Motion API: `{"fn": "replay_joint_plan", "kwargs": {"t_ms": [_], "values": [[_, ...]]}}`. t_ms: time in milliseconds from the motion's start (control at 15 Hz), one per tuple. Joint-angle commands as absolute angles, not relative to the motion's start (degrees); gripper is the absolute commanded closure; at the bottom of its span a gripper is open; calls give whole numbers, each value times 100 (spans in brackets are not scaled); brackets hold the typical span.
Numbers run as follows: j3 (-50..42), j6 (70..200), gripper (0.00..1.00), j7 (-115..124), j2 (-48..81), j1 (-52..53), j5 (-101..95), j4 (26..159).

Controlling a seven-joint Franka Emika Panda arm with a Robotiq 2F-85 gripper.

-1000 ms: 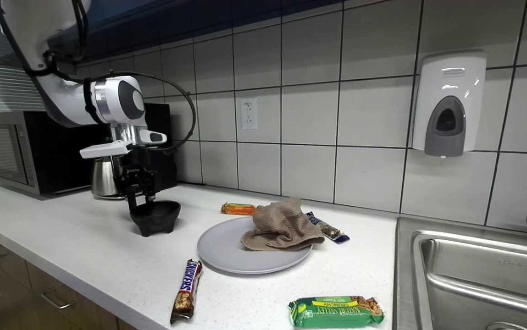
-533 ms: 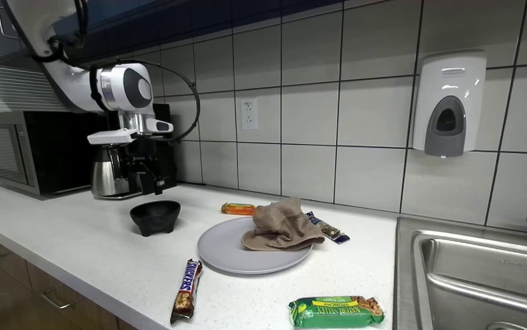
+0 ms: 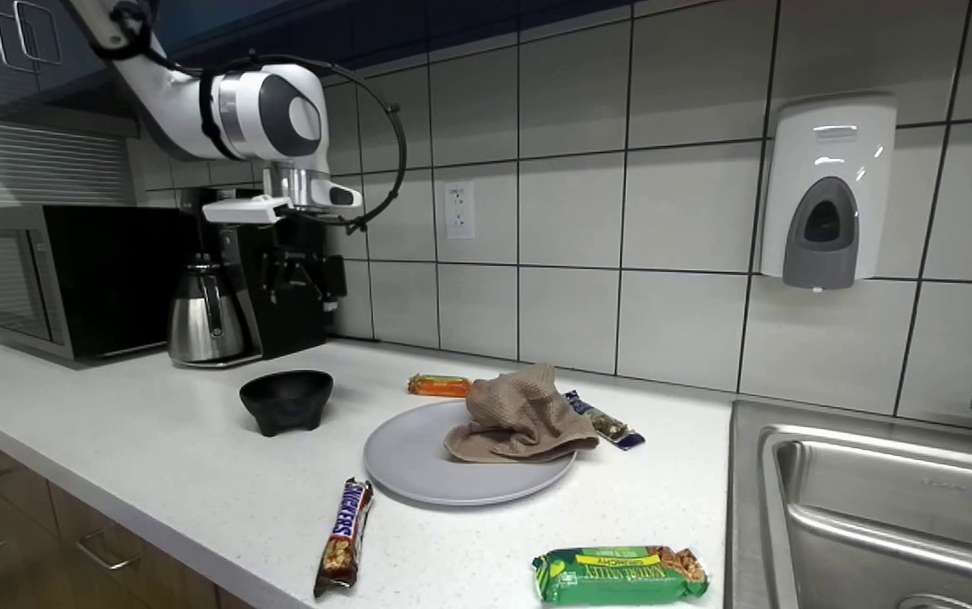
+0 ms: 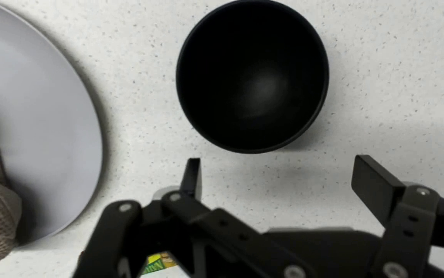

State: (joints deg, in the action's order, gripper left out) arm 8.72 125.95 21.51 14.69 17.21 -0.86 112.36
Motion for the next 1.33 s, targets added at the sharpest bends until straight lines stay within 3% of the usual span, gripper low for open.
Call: {"fn": "replay_joint_plan", "kwargs": {"t_ms": [0,1267], "values": [[822,12449,0,1856,955,1391,157,11640],[108,12750,0,1214,98,384,-120,12836]]}}
